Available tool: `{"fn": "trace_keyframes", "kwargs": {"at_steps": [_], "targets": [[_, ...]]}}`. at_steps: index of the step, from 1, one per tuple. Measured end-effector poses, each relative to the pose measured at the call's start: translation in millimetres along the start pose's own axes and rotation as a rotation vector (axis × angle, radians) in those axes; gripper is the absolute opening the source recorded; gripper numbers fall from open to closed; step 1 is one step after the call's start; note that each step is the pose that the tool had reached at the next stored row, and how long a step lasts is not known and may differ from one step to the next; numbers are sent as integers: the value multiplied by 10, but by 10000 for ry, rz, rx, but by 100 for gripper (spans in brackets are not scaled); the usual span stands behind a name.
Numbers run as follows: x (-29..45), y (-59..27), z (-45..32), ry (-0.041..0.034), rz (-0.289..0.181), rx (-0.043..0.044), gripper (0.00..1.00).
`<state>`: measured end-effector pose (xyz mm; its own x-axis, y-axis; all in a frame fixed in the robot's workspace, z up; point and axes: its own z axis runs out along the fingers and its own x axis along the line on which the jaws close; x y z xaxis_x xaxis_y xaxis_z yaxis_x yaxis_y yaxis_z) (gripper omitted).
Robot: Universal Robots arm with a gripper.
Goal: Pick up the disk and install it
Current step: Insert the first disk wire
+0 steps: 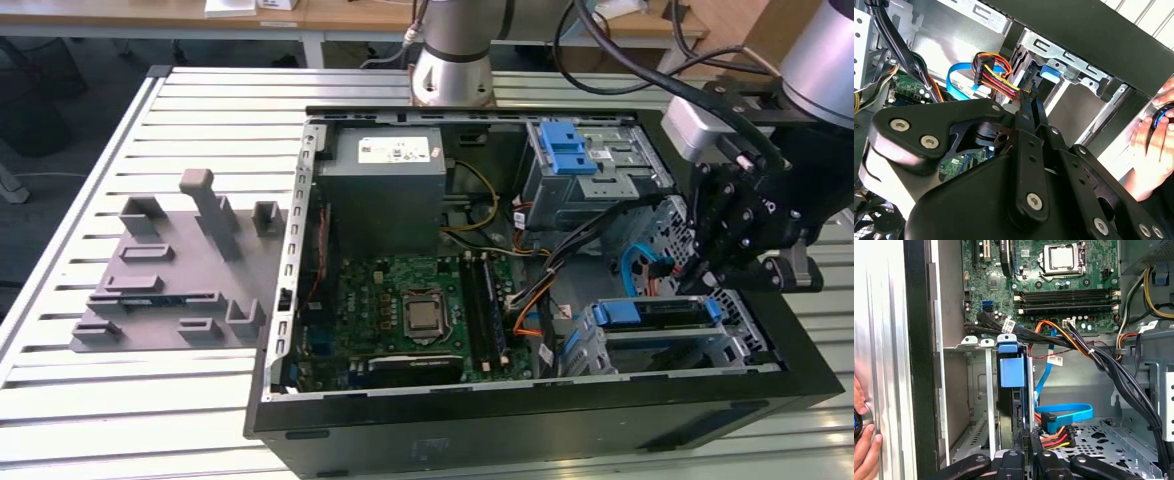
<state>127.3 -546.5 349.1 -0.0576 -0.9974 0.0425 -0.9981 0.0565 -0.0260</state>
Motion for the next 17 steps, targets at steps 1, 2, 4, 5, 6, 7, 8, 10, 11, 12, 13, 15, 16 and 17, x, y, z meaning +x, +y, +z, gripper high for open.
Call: {"fn": "trace_keyframes", "kwargs": {"at_steps": [1,2,4,5,6,7,8,10,11,12,13,15,16,17], "targets": [[1,5,2,1,1,0,16],[1,6,5,0,1,0,16],[1,8,13,0,9,0,16],[1,8,18,1,18,0,16],[1,8,22,2,27,-1,16],[1,9,27,2,32,-1,16],[1,9,33,-1,33,-2,16],[1,9,43,-27,35,-3,16],[1,9,48,-59,35,-5,16],[0,10,55,-96,37,-7,16],[0,10,62,-136,37,-9,16],[2,12,76,-184,38,-10,16],[6,12,80,-188,38,-10,16],[12,12,85,-190,38,-10,16]]}}
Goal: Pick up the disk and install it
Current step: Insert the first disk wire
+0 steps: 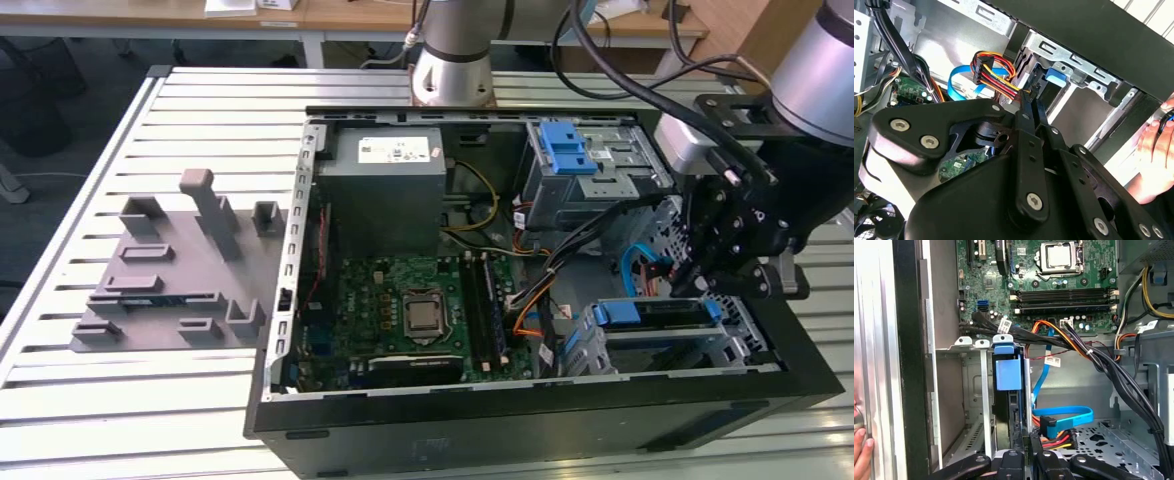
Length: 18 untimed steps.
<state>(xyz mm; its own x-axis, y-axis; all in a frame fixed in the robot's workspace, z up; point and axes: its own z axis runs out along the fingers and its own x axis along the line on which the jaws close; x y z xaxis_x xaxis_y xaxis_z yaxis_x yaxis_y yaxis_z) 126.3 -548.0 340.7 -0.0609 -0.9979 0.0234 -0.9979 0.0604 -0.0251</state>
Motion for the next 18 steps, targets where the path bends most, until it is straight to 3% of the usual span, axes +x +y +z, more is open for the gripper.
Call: {"fn": "trace_keyframes", "kwargs": {"at_steps": [7,18], "targets": [[54,1,19,-9,-10,1,16],[54,1,42,-27,-49,1,16]]}}
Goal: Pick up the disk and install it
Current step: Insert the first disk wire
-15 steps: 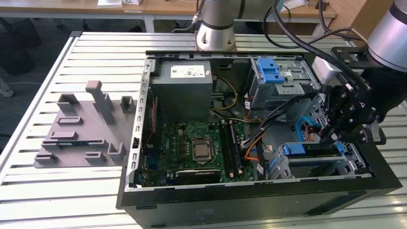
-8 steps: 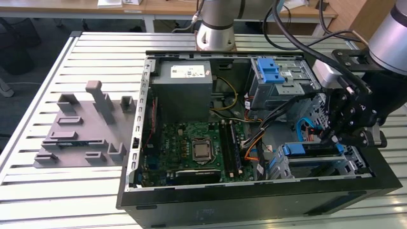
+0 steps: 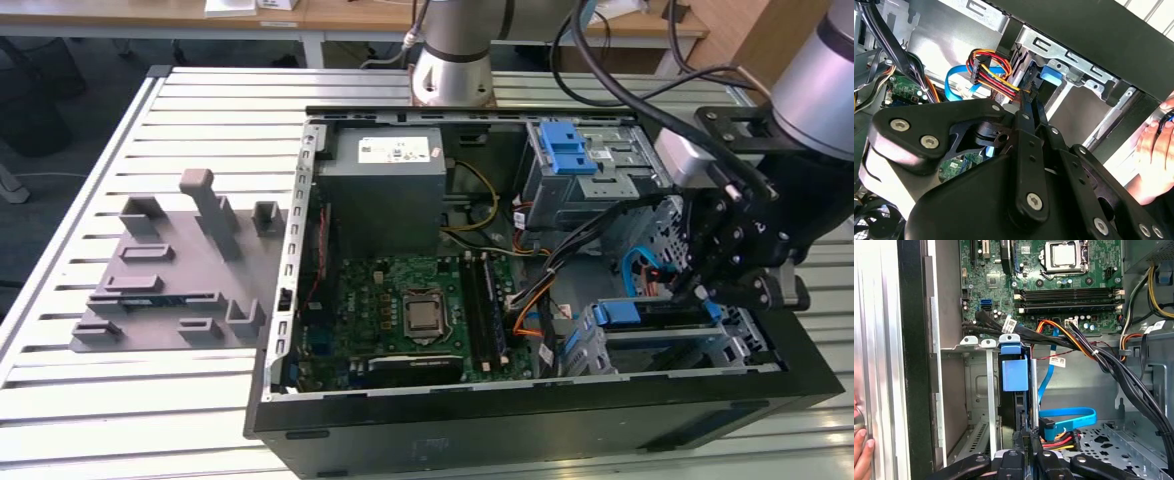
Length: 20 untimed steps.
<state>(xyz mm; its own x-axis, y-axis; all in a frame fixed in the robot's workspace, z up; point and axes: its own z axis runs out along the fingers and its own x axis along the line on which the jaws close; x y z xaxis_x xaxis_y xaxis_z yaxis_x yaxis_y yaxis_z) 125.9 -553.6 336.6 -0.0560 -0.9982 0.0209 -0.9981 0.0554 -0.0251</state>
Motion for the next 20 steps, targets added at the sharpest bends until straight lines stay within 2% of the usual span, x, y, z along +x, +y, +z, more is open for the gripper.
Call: {"fn": "trace_keyframes", "kwargs": {"at_steps": [20], "targets": [[0,1,35,-23,-315,5,16]]}}
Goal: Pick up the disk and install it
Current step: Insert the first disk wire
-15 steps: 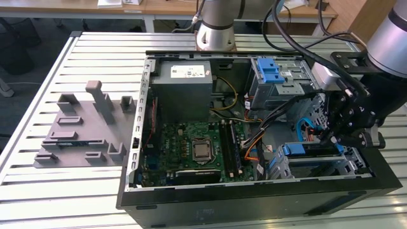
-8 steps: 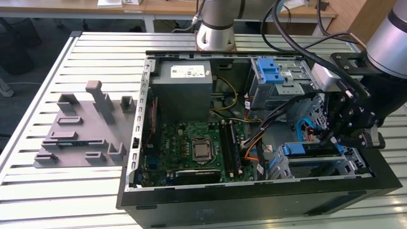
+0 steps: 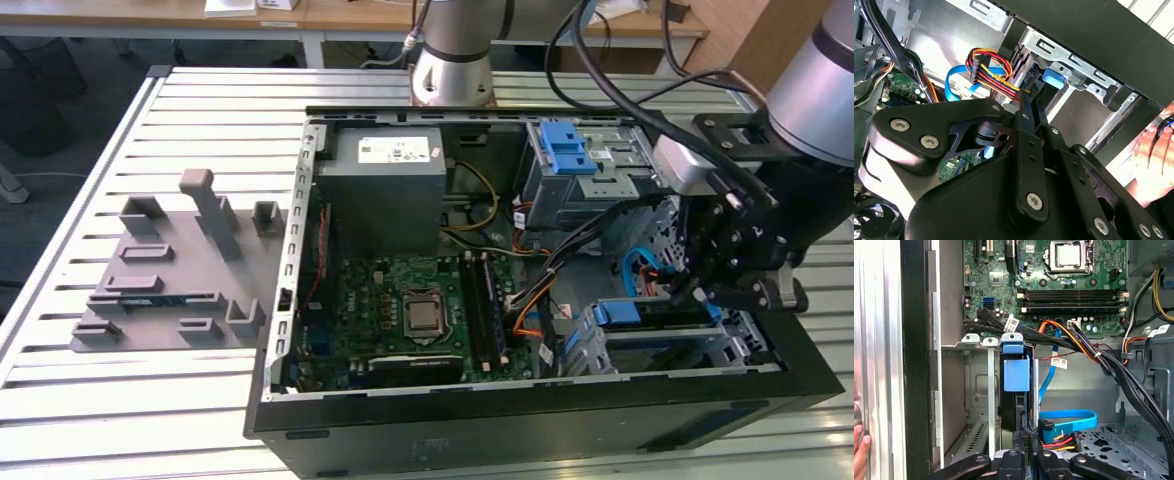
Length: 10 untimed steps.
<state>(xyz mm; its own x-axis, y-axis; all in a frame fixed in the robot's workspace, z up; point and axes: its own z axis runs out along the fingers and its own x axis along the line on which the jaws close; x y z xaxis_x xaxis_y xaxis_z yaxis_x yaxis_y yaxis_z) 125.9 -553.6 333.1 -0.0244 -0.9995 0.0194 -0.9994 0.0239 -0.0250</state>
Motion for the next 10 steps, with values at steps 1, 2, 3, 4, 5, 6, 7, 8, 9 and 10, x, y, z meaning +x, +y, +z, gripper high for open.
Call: {"fn": "trace_keyframes", "kwargs": {"at_steps": [1,2,3,4,5,6,7,8,9,10], "targets": [[0,0,3,0,-1,0,16],[0,0,5,1,-2,0,16],[0,0,8,1,-2,0,16],[0,0,11,1,-3,0,16],[0,0,15,1,-3,1,16],[-1,1,21,-3,-3,0,16],[-1,1,26,-2,-3,0,16],[-1,1,30,0,-3,0,16],[0,1,31,1,-3,1,16],[0,1,31,3,-4,1,16]]}}
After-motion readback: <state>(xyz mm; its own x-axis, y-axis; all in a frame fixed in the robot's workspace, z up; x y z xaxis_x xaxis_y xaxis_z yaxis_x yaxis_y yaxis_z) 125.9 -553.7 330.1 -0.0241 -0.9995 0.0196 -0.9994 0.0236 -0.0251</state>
